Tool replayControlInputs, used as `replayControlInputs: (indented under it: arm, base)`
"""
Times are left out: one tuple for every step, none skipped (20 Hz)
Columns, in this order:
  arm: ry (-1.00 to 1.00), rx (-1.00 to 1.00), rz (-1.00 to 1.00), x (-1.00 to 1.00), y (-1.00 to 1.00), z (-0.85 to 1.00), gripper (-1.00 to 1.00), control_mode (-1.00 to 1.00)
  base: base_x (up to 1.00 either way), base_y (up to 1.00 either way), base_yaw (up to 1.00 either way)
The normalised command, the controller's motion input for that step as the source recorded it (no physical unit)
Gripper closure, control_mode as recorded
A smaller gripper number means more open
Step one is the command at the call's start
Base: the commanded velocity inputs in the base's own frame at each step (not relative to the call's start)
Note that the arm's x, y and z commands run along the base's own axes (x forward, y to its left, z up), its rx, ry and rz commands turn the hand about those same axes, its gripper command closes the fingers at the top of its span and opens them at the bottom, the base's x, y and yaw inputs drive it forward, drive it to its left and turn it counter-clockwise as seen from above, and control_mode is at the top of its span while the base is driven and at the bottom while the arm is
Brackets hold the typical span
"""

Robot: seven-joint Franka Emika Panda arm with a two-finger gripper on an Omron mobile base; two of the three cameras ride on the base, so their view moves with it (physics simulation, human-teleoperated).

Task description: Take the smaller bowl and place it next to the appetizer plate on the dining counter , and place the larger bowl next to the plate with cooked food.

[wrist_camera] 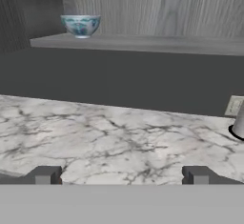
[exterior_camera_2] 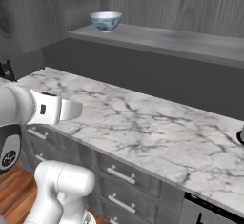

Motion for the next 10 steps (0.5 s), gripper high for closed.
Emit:
replayControlInputs:
  arm:
    - [0.00, 0.00, 0.00, 0.00, 0.00, 0.00, -1.00, 1.00]
    - [0.00, 0.00, 0.00, 0.00, 0.00, 0.00, -1.00, 1.00]
    - [0.00, 0.00, 0.00, 0.00, 0.00, 0.00, -1.00, 1.00]
    - [0.00, 0.00, 0.00, 0.00, 0.00, 0.00, -1.00, 1.00]
    - [0.00, 0.00, 0.00, 0.00, 0.00, 0.00, -1.00, 1.00]
    - [0.00, 0.00, 0.00, 0.00, 0.00, 0.00, -1.00, 1.00]
    - [0.00, 0.00, 0.00, 0.00, 0.00, 0.00, -1.00, 1.00]
    - [0.00, 0.00, 0.00, 0.00, 0.00, 0.00, -1.00, 1.00]
    - [0.00, 0.00, 0.00, 0.00, 0.00, 0.00, -1.00, 1.00]
    - [0.00, 0.00, 0.00, 0.00, 0.00, 0.00, -1.00, 1.00]
  base:
    - [0.95, 0.16, -0.08]
    - [1.00, 0.17, -0.04]
    - [1.00, 0.19, -0.02]
    - [1.00, 0.26, 0.00]
    - [1.00, 0.26, 0.00]
    - [1.00, 0.31, 0.00]
    - [0.96, 0.35, 0.00]
    - [0.93, 0.36, 0.00]
    - [0.89, 0.34, 0.00]
    - [0.86, 0.32, 0.00]
